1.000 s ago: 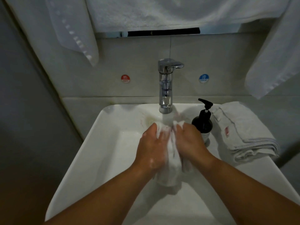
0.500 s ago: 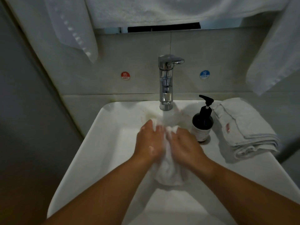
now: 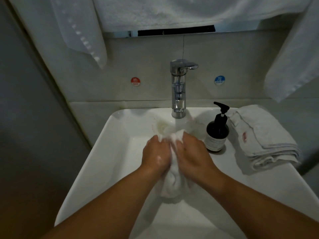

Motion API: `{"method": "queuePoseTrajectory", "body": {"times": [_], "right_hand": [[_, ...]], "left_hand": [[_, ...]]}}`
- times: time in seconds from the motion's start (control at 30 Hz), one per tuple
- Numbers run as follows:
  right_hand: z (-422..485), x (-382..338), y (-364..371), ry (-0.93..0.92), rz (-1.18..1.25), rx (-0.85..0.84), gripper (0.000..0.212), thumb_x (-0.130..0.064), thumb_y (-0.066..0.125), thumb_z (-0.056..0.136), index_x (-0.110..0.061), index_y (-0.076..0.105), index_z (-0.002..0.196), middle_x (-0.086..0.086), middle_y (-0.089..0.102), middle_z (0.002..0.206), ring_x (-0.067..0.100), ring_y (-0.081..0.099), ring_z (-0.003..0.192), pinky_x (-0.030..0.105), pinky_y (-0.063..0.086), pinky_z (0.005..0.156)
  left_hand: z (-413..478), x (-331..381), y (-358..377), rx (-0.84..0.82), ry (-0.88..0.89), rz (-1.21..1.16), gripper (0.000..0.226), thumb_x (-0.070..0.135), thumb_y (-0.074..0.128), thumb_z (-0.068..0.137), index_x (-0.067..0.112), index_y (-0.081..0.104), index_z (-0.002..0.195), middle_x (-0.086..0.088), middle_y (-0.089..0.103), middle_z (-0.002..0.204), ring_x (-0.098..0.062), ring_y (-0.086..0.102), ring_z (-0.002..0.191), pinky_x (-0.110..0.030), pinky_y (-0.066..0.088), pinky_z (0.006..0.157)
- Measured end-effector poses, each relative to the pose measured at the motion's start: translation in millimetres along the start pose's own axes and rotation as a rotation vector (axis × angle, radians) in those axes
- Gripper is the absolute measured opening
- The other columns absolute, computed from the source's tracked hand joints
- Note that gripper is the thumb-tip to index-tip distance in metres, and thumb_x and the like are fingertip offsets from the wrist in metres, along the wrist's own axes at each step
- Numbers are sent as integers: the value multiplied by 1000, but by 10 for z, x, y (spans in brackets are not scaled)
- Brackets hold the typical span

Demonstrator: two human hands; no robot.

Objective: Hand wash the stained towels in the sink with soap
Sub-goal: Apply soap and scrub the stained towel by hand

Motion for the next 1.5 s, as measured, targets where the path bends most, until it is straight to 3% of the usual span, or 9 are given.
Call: {"method": "queuePoseTrajectory", "body": {"times": [0.17,0.3,0.53,0.67,0.9,1.0,1.13,1.3,1.5], "right_hand": [[255,206,-143,232,42,86,36,-31,42,107,-7,66,96,9,66,91,31,65,96,30,38,73],[60,141,-36,120,-125,-164,36,-33,37,108,-10,64,110,12,67,113,31,63,110,31,42,84],[284,221,-138,218,93,145,34,-33,42,108,-10,61,91,7,65,89,30,65,92,32,43,75],[219,337,-93,151,7,13,38,-33,40,108,-8,67,103,8,69,102,26,64,98,29,42,81],[226,300,-143,82,379,-67,42,-54,57,93,-14,70,97,4,75,92,22,72,91,52,57,85],[165,229,-205,82,425,-283,23,-37,70,93,-16,75,84,4,76,83,17,73,79,39,59,73],[184,343,-238,428,492,-310,55,-69,74,73,-16,78,88,10,78,86,22,74,78,38,59,76],[174,427,-235,716,646,-413,71,-75,74,70,-17,76,111,10,78,104,34,75,96,54,56,95],[224,297,-268,553,871,-17,30,-34,72,93,-4,74,100,14,77,89,30,76,86,35,61,76]], "left_hand": [[-153,95,77,-87,168,-150,31,45,50,100,17,63,103,-4,71,101,-24,70,97,-47,56,90],[8,77,54,62,124,-27,31,42,46,102,14,60,99,-9,68,108,-30,64,102,-45,52,93],[-58,19,67,-162,153,-203,35,39,52,103,6,60,109,-18,69,108,-27,69,99,-50,55,90],[-43,91,61,-79,281,-107,38,49,55,95,12,63,100,-7,70,95,-27,68,91,-50,56,86],[131,-133,-146,-349,-349,-236,54,67,59,85,24,74,113,-2,78,105,-28,74,100,-47,54,99],[109,-118,-158,-460,-417,-246,45,49,60,95,13,75,114,-10,77,106,-31,74,100,-44,57,95],[89,-90,-76,-242,-323,-316,22,16,66,93,3,73,110,-10,79,90,-29,76,84,-38,61,77],[51,-8,-42,-193,-65,-423,16,16,69,89,15,74,105,-5,79,97,-29,75,94,-50,58,92],[46,56,-127,-107,-57,-451,16,20,70,83,15,75,97,-7,78,92,-31,75,90,-58,57,91]]}}
Point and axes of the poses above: each hand's wrist, its own z-axis towards the middle knuckle, its own y-axis out of the palm, x = y × z, the point moved 1 cm from there along z, towards the middle knuckle
